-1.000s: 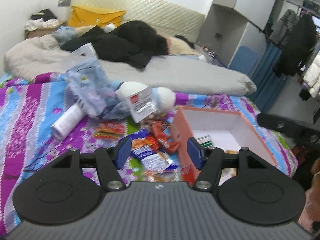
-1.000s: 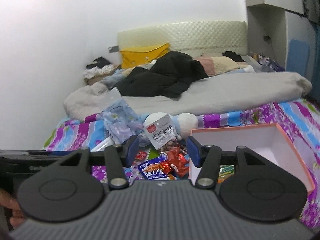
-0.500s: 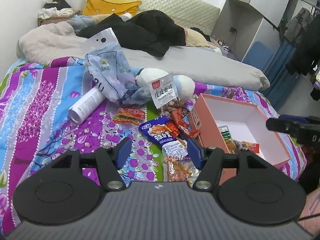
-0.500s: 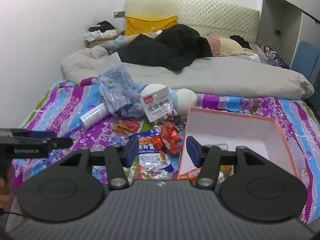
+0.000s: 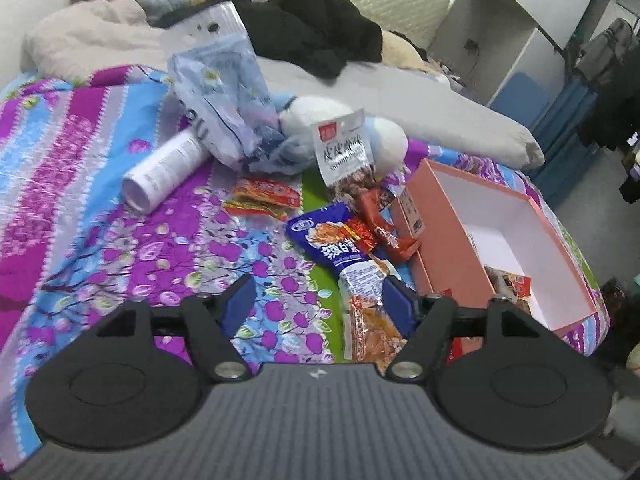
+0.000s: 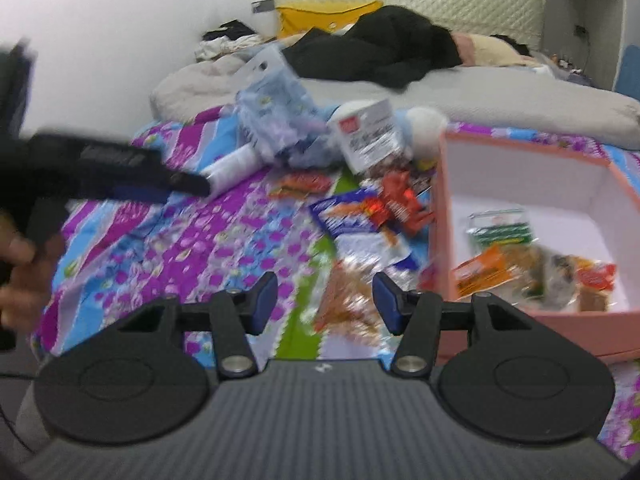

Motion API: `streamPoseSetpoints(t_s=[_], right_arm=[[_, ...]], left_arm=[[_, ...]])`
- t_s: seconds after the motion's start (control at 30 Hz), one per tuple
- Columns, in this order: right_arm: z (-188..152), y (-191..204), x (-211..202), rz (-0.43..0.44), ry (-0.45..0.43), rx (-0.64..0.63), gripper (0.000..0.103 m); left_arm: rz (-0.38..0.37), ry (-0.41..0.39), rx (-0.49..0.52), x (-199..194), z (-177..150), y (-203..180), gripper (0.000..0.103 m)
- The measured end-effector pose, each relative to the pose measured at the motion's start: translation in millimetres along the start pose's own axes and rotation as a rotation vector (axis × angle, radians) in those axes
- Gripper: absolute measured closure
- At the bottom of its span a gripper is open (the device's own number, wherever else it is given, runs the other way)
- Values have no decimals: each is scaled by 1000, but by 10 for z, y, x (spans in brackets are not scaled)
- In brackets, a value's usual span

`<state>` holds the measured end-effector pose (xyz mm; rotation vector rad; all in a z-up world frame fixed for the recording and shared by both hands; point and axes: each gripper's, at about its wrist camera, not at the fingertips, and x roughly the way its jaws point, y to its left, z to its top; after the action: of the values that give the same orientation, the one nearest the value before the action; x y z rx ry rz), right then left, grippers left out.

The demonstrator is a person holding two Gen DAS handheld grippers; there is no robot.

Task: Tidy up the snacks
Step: 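Withdraw both open tools from the box back toward the snack pile, then reach the left tool to a small red pack while the right tool reaches the clear orange-strip bag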

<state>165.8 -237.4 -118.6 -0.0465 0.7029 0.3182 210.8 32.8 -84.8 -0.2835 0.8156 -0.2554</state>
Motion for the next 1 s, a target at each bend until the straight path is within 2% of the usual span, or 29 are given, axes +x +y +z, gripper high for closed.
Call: streamPoseSetpoints(t_s=[0.07, 0.1, 0.13, 0.23, 0.33, 0.47, 0.57, 0.8, 1.0], right_arm=[[-64, 63, 120, -2, -15, -37, 33], [-80, 81, 196, 3, -24, -54, 20], [-89, 92, 287, 15, -23, -66, 13], [-83, 90, 562, 27, -4, -57, 13], [-26, 116, 887, 9, 18, -71, 13], [106, 134, 1276, -20, 111, -64, 13], [185, 104, 1430, -64, 168, -34, 13], [234, -9, 1622, -126, 322, 71, 13], [226, -91, 1754, -160, 366, 110, 13]], left_arm=[[4, 9, 23, 207, 48, 20, 18], [16, 11, 34, 320, 78, 33, 16], [26, 15, 43, 439, 112, 53, 14], [48, 44, 56, 839, 253, 149, 7], [68, 85, 82, 1280, 428, 245, 7], [69, 156, 104, 1720, 651, 327, 7], [81, 191, 112, 1884, 818, 342, 7], [46, 240, 107, 2162, 1131, 404, 7], [46, 250, 157, 2462, 1188, 397, 6]])
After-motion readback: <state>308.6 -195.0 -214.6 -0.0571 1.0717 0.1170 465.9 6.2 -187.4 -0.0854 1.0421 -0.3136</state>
